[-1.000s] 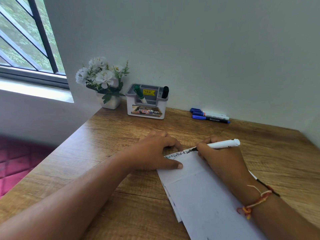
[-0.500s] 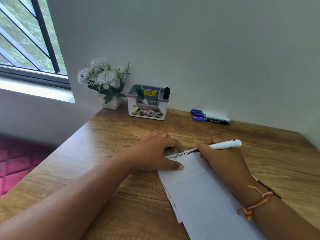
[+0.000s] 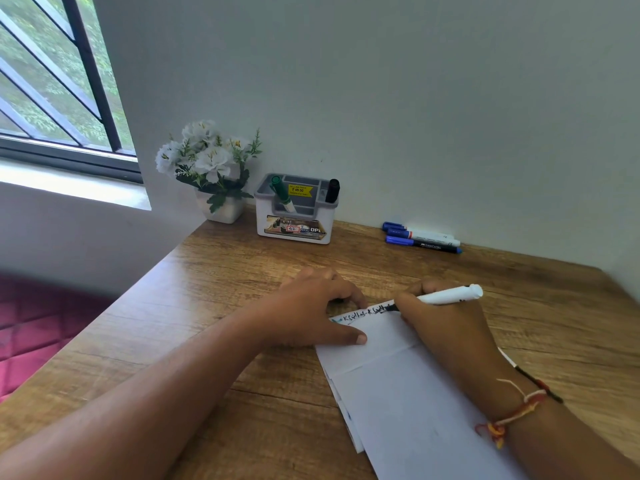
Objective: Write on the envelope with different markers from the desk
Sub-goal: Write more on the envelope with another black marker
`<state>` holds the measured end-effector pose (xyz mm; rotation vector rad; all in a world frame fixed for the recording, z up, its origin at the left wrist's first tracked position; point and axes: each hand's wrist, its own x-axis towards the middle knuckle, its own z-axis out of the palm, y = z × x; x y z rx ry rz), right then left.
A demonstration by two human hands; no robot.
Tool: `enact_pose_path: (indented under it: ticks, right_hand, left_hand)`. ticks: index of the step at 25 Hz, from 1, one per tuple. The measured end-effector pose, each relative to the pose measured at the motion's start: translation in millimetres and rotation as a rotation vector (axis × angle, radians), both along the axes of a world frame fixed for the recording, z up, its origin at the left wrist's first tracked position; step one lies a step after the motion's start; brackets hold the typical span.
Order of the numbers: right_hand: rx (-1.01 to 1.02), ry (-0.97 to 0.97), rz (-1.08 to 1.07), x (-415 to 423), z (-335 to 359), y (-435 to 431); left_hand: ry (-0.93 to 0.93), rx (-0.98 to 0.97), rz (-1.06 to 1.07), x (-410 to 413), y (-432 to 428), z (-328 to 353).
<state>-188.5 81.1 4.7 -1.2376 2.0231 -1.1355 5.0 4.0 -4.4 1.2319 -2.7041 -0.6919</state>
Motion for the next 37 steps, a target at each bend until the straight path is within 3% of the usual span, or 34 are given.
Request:
enact_pose_path:
  ticks: [7, 9, 12, 16, 19, 22, 33, 37]
  right_hand:
    - [-0.069, -0.162, -0.067, -6, -3, -2]
    - [-0.119, -0.203, -0.065, -7, 0, -1]
    - [-0.238, -0.155, -0.017, -8, 2, -1]
    - [-0.408, -0.357, 0.140, -12, 9, 0]
    - [-0.452, -0.621, 0.215, -10, 11, 3]
    - [-0.459, -0.719, 0.254, -7, 12, 4]
    - [-0.361, -0.605, 0.317, -2, 9, 4]
    - [-0.347, -0.676, 0.333, -1, 9, 4]
  left_hand:
    - [0.029, 0.005, 0.002, 0, 4, 4]
    - [0.210, 0.054, 0.096, 1, 6, 8]
    - [0.637, 0.224, 0.306, 1, 9, 15]
    - [0.995, 0.454, 0.281, -2, 11, 19]
    - [1.061, 0.540, 0.262, -3, 13, 20]
    - [1.123, 0.621, 0.271, -3, 12, 20]
    - [1.160, 0.747, 0.254, -6, 20, 23]
    - [1.198, 0.761, 0.275, -5, 23, 23]
